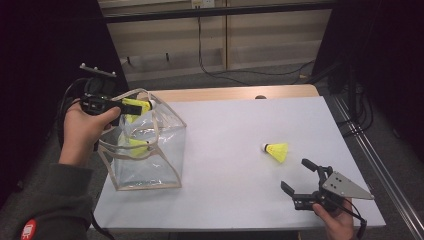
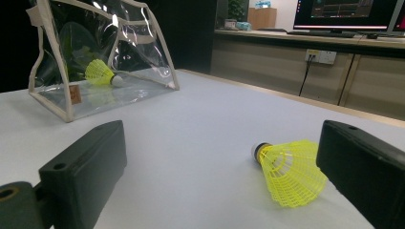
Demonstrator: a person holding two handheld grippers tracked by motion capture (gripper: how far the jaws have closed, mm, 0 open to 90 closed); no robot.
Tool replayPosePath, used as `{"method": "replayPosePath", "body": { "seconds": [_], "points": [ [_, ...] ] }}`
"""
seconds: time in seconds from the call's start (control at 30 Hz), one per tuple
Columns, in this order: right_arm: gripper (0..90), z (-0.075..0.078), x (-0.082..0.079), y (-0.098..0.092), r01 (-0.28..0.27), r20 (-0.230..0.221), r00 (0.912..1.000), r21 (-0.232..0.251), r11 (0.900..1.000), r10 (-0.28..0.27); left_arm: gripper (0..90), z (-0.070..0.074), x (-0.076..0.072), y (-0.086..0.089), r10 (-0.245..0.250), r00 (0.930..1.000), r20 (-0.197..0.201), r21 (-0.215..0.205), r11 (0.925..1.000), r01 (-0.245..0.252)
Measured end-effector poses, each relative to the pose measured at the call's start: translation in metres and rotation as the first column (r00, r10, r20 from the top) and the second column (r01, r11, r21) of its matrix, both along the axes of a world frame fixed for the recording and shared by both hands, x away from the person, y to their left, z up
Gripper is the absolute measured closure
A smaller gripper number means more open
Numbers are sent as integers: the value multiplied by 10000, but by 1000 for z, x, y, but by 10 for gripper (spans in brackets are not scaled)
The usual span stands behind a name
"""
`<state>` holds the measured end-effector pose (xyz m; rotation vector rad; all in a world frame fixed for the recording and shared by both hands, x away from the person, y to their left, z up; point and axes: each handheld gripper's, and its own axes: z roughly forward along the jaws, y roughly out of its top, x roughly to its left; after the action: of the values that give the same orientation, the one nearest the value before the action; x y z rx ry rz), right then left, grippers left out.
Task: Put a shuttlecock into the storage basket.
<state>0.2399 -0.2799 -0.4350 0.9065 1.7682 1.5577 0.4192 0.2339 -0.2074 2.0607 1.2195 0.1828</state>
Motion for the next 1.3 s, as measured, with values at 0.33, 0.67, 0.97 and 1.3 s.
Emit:
{"method": "replayPosePath", "body": {
  "seconds": [0.33,0.67,0.97,1.3],
  "points": [
    [29,0,0,0,17,-4,10000,21,10000,-17,888,0,2,6,231,9997,45,71,9997,-231],
    [29,0,0,0,-19,12,10000,0,10000,19,887,-5,3,11,570,9983,89,69,9983,-571],
    [29,0,0,0,-38,-3,10000,-18,10000,38,886,-11,6,15,813,9967,32,93,9966,-814],
    [29,0,0,1,-32,-6,10000,12,10000,32,886,-20,8,16,1020,9947,-101,278,9944,-1017]
  ]
}}
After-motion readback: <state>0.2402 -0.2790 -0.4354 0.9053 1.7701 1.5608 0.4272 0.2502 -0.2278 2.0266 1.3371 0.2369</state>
